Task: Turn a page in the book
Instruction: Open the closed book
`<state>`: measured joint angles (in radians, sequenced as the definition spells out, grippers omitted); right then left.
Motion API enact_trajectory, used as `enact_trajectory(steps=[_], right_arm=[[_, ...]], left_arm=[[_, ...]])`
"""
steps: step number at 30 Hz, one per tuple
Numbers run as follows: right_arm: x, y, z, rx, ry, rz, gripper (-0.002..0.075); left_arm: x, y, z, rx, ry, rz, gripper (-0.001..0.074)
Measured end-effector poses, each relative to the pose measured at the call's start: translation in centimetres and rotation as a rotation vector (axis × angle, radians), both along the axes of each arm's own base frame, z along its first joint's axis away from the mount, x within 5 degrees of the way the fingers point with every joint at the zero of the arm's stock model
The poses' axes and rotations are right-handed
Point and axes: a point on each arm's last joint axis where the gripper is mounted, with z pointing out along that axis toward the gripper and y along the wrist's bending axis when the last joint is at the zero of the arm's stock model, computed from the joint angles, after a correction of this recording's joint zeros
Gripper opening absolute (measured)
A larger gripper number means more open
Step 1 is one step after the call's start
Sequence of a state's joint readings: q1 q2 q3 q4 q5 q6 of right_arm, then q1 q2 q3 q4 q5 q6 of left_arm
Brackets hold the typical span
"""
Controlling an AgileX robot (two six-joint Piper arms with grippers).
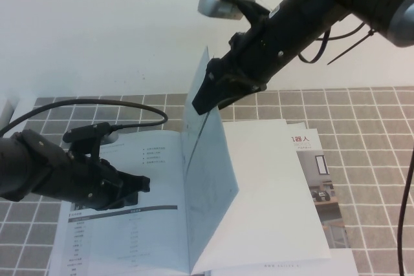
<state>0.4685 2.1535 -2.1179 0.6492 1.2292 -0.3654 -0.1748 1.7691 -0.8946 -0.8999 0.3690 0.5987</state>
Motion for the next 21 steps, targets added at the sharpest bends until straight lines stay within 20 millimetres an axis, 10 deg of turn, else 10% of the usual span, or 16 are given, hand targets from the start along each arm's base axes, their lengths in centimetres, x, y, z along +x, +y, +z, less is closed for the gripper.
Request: enact_trajectory(steps=[21], right_arm=[[0.8, 0.3, 1.3, -0.019, -0.06, -0.038, 0.0401]], left_arm=[[0.1, -0.1, 0.1, -0.014, -0.004, 0.01, -0.0004]])
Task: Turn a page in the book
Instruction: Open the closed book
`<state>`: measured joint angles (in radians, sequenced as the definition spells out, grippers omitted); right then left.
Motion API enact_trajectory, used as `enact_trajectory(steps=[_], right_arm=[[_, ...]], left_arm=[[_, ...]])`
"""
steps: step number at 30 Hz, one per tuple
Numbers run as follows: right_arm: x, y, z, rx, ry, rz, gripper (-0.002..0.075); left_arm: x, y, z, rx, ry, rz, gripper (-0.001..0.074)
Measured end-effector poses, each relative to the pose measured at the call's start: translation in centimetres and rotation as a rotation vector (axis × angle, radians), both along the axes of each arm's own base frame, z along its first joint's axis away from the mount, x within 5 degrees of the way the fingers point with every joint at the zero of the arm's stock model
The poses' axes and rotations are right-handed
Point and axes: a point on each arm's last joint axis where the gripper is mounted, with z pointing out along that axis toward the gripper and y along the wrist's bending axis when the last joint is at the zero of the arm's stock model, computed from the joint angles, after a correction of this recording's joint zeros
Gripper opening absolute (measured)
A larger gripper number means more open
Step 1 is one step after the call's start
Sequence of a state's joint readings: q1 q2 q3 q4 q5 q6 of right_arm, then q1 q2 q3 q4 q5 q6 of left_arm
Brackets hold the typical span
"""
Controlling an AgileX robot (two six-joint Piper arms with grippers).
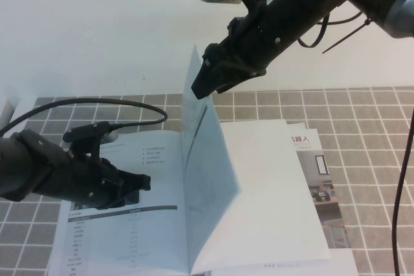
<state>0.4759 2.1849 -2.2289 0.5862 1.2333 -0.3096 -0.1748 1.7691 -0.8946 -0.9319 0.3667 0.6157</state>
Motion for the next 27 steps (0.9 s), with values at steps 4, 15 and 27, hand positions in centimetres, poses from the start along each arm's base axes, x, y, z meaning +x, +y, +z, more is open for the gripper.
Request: enact_trajectory(steps=[4, 15, 27], right_arm=[[0.2, -0.1, -0.4, -0.029, -0.004, -0.009, 0.0401], [0.2, 0.7, -1.1, 0.037, 0.058, 0.002, 0.0401], [-1.8, 3.5, -0.5, 0.135, 0.071, 0.117, 0.04]], left_arm=[[0.0, 0.0, 0.0, 0.002, -0.002, -0.004, -0.0004], [0.0, 0.0, 0.0, 0.005, -0.008, -0.009, -0.0004], [1.0, -0.8, 4.0, -0.049, -0.082, -0.096, -0.0004]])
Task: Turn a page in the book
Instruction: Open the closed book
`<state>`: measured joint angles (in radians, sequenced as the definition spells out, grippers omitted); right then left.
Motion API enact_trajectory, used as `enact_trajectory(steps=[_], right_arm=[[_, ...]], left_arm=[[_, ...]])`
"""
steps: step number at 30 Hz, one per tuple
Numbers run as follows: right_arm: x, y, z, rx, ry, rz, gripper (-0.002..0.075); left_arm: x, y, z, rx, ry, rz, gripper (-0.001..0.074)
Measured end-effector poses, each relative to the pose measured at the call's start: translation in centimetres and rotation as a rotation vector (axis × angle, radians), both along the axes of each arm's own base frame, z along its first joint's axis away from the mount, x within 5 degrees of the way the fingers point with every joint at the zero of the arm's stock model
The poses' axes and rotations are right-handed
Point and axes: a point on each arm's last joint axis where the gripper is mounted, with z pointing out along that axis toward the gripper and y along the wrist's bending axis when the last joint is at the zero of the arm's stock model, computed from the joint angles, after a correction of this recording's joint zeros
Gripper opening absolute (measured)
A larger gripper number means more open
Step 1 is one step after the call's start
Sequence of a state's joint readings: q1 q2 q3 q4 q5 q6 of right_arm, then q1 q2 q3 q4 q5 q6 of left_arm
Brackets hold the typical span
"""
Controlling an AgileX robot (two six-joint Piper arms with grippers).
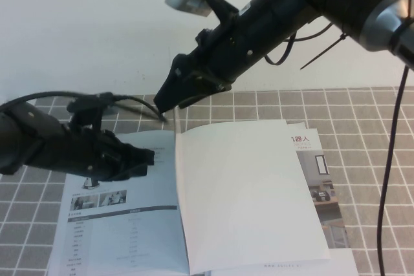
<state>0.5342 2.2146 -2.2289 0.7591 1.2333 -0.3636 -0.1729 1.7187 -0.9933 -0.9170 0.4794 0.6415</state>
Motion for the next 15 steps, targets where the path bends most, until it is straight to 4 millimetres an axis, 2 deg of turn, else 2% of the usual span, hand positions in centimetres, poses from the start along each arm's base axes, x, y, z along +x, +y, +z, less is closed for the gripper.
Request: enact_trajectory(steps=[8, 15], right_arm=[[-0.9, 1.2, -0.8, -0.101, -0.069, 0.043, 0.04], [-0.6, 1.7, -2.1, -0.083, -0.031, 0.056, 0.04]], left_arm=[[-2.2, 2.4, 5.9, 0.021, -0.123, -0.01, -0.0004], [-6.1, 3.0, 11.0, 0.038, -0.207, -0.056, -0.0004]])
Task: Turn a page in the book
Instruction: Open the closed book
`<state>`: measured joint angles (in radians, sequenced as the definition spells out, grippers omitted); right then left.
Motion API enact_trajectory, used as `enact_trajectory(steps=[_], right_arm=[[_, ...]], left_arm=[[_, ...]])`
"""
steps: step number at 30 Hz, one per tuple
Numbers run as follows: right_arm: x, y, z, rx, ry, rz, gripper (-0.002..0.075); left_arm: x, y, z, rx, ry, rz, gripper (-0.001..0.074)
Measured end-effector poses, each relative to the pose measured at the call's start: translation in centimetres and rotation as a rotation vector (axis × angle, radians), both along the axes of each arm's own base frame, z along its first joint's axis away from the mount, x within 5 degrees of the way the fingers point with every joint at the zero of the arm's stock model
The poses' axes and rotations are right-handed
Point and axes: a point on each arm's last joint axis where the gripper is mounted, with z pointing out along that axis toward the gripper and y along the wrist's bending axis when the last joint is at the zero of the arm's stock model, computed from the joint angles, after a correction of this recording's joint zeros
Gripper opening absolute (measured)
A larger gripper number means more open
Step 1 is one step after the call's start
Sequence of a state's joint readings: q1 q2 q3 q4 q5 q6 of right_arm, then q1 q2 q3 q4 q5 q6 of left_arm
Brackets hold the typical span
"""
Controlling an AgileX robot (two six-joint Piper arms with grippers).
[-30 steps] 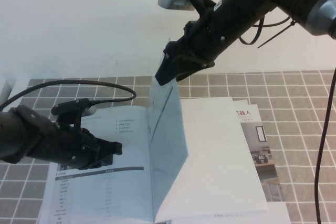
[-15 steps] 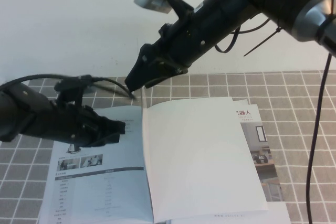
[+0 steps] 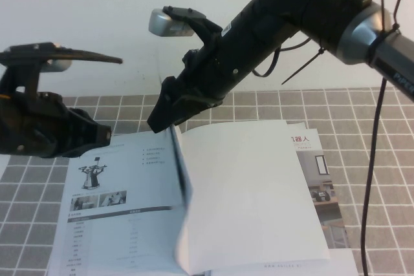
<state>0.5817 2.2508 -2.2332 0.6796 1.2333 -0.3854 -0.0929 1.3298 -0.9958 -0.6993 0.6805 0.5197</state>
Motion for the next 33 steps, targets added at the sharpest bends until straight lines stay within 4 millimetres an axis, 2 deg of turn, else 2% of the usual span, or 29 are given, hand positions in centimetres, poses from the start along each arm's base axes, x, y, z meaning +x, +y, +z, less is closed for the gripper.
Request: enact_trajectory(steps=[7, 11, 16, 20, 25, 33], right_arm=[[0.5, 1.2, -2.6, 0.068, 0.083, 0.04, 0.04], [0.3, 1.4, -2.4, 0.101, 0.095, 0.048, 0.0399], [0.3, 1.5, -2.3, 0.118, 0.1, 0.053, 0.0398], [0.3, 1.6, -2.2, 0.129, 0.103, 0.054, 0.0398], [0.3, 1.6, -2.2, 0.132, 0.099, 0.056, 0.0398], [0.5, 1.3, -2.6, 0.075, 0.068, 0.052, 0.0398]], left_arm=[[-5.3, -0.5, 4.3, -0.036, -0.07, -0.11, -0.0004], [-6.8, -1.1, 5.3, -0.059, -0.095, -0.162, -0.0004], [-8.2, -3.8, 6.0, -0.128, -0.131, -0.317, -0.0004], [-8.3, -6.3, 5.3, -0.117, -0.138, -0.435, -0.0004], [-7.3, -9.0, 2.9, 0.001, -0.116, -0.516, -0.0004], [-5.3, -9.9, -0.6, 0.15, -0.012, -0.51, -0.0004]])
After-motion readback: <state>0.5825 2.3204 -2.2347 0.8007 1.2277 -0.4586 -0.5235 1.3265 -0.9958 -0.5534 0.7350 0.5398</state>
